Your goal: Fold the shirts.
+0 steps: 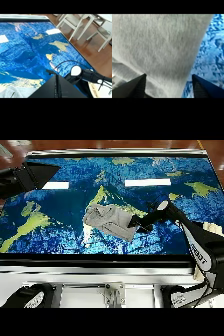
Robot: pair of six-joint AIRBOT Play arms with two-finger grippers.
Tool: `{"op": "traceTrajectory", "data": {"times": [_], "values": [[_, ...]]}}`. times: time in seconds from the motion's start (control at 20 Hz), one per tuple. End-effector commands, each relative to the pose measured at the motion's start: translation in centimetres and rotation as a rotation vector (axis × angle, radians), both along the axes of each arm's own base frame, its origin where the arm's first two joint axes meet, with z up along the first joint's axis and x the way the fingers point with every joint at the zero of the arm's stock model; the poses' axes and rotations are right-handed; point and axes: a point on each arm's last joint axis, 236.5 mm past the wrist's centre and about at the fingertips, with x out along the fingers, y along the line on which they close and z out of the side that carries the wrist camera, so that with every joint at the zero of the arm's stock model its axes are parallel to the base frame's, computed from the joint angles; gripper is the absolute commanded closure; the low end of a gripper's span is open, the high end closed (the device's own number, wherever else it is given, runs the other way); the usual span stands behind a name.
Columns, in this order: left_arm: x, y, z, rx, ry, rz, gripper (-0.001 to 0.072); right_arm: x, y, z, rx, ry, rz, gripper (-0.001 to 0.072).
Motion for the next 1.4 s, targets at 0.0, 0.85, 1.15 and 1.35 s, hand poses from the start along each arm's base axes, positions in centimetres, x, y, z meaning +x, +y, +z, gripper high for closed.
{"op": "traceTrajectory", "data": {"times": [0.0,0.85,1.15,1.35], "values": [[0.0,0.0,0.0,0.002,-0.001,0.002,0.0666,2.2,1.7,-0.5,0.044,-0.084,-0.051,0.0574],[-0.2,-0.4,-0.8,-0.041,0.091,-0.013,0.0666,3.2,-34.1,30.6,-0.314,-0.711,-0.441,0.0649],[-1.5,-1.5,-1.5,-0.020,0.121,-0.073,0.0666,-0.7,-44.1,30.2,-0.396,-0.693,-0.690,0.0649],[-2.2,-2.5,-1.5,-0.022,0.130,-0.104,0.0666,2.8,-42.3,32.5,-0.212,-0.840,-0.698,0.0649]]}}
